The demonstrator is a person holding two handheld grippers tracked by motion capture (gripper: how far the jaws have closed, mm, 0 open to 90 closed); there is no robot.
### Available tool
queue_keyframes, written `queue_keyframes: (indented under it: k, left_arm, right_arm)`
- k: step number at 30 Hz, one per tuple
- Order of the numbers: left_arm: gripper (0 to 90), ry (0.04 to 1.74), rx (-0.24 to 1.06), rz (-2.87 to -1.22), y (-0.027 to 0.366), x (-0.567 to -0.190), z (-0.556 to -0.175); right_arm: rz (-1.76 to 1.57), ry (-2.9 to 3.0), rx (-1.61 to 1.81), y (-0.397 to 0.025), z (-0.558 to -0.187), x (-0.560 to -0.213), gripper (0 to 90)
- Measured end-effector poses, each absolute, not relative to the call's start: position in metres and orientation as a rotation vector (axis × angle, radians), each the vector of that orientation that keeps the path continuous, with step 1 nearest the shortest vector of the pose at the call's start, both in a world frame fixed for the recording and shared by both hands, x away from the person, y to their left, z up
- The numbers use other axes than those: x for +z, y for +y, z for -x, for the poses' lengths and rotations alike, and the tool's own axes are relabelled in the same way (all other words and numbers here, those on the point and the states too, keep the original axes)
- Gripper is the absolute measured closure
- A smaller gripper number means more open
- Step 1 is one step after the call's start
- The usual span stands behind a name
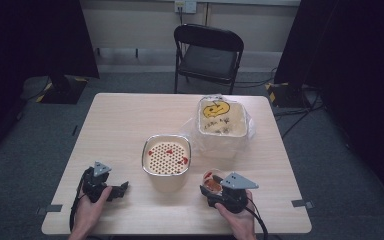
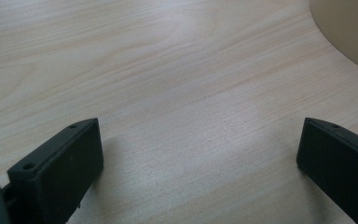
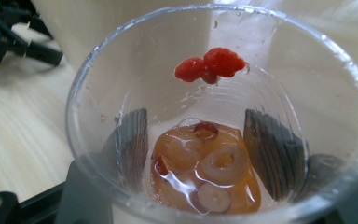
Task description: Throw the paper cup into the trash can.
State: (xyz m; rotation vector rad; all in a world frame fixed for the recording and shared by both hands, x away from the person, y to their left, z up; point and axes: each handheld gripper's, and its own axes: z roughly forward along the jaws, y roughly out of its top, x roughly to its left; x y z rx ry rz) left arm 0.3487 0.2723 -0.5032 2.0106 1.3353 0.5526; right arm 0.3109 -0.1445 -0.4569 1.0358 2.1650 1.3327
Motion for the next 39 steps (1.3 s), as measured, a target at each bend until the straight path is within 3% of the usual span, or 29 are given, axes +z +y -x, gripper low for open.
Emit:
queue_keyframes:
  k: [39]
  left_arm:
    - [0.0, 1.338, 0.552, -2.012, 0.272, -0.503, -0.349]
  right_arm:
    - [-0.687, 2.008, 1.062, -0.101, -0.356, -0.36, 43.2]
